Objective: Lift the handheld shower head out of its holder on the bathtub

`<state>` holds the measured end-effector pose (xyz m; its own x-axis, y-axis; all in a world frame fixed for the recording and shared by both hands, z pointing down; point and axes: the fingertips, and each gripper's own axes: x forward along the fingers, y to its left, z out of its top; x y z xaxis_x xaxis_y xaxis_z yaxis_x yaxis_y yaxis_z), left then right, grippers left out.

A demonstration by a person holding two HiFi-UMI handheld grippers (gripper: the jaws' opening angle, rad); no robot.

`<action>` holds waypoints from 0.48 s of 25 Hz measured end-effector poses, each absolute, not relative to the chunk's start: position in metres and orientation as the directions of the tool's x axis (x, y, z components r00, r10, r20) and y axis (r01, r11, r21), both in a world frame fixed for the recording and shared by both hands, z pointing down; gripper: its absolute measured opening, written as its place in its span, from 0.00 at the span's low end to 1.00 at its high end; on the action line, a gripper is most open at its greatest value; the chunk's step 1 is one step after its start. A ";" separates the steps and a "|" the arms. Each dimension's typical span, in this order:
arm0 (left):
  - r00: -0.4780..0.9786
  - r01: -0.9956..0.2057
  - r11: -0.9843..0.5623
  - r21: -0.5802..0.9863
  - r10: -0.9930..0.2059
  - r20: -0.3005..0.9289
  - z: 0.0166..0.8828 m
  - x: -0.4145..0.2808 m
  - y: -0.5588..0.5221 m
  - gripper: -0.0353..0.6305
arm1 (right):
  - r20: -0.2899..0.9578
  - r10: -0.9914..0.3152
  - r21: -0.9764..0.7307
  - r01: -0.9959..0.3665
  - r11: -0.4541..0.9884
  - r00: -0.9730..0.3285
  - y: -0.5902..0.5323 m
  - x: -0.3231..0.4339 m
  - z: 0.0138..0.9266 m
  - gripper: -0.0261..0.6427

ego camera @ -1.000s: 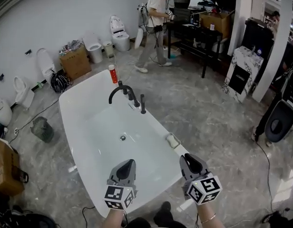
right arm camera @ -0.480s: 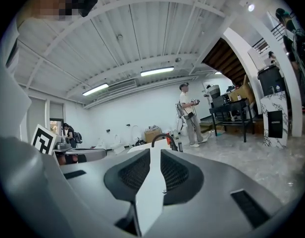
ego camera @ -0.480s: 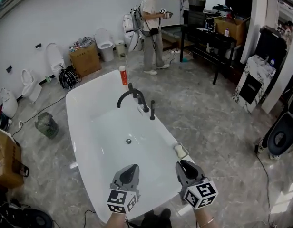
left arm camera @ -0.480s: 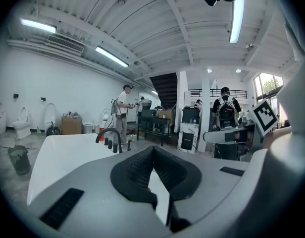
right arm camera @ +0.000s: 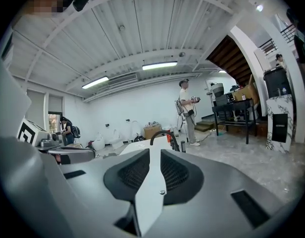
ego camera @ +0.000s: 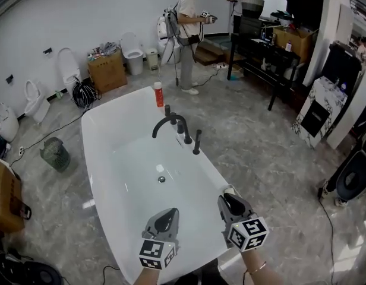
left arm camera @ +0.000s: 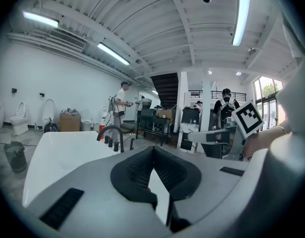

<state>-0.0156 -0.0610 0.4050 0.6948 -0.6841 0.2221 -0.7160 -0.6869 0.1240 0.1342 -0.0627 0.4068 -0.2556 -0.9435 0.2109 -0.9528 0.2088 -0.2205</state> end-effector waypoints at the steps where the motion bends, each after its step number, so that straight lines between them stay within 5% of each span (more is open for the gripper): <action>1: 0.692 -0.718 -0.684 0.125 -0.686 0.225 0.409 -0.014 -0.070 0.08 | 0.214 -0.942 -0.220 -0.952 0.212 -0.259 -0.076 0.136 0.411 0.14; 12: 0.594 -0.802 -0.582 0.133 -0.758 0.270 0.461 0.027 -0.222 0.08 | 0.262 -0.902 -0.193 -0.934 0.300 -0.344 -0.272 0.189 0.477 0.14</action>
